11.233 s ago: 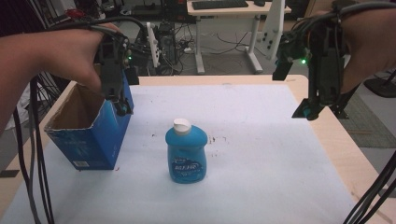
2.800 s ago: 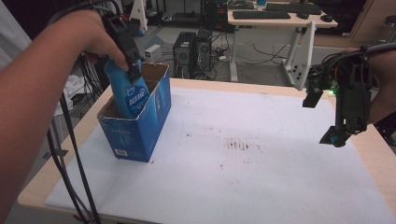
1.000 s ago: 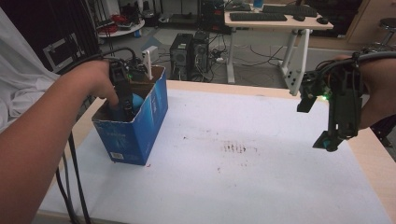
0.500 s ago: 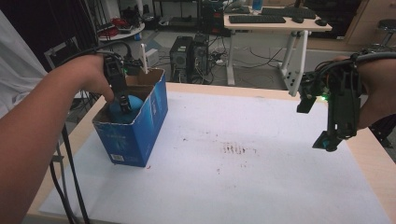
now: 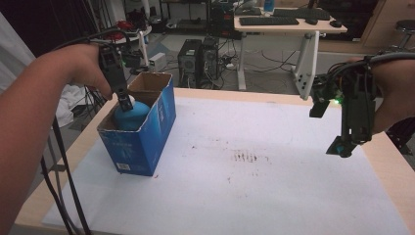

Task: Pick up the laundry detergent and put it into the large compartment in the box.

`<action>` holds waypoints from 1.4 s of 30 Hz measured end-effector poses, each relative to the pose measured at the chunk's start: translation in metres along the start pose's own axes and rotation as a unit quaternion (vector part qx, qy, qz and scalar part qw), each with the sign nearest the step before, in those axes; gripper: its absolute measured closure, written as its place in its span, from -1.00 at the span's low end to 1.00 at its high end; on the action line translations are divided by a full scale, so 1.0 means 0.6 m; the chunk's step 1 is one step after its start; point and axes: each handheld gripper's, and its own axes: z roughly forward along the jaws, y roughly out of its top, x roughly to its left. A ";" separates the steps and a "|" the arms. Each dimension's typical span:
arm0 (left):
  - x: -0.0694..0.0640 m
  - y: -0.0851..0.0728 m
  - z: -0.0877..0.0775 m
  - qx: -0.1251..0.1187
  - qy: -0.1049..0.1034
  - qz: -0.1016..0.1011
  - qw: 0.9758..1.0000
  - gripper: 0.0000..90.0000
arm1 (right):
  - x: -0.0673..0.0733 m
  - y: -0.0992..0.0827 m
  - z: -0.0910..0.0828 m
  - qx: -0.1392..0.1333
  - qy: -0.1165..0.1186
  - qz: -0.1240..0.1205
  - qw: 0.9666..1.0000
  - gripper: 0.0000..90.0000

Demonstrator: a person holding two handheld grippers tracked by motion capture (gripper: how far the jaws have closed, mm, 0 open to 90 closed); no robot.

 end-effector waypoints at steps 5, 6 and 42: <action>-0.009 -0.001 -0.018 -0.002 -0.003 0.011 1.000 -0.72 | 0.001 0.000 -0.002 0.003 0.000 0.001 1.000 -0.98; -0.011 0.000 -0.022 -0.003 -0.005 0.014 1.000 -0.72 | 0.001 0.000 -0.002 0.002 0.000 0.001 1.000 -0.98; -0.180 0.122 -0.033 -0.022 -0.010 0.220 0.975 -0.96 | 0.009 0.007 -0.005 0.010 -0.001 0.010 1.000 -0.98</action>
